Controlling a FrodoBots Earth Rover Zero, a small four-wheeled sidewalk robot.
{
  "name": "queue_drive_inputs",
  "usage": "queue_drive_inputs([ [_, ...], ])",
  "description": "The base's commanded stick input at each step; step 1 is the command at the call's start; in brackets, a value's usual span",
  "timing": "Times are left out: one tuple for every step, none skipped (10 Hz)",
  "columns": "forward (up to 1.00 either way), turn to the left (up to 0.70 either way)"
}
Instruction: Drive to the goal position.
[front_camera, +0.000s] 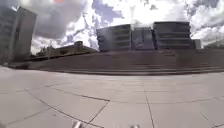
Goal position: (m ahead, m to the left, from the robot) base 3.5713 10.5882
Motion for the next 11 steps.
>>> queue_drive_inputs([
  [0.7,0.0],
  [0.7,0.0],
  [0.7,0.0],
  [0.7,0.0],
  [0.7,0.0],
  [0.7,0.0],
  [0.7,0.0],
  [0.7,0.0],
  [0.7,0.0],
  [0.7,0.0],
  [0.7,0.01],
])
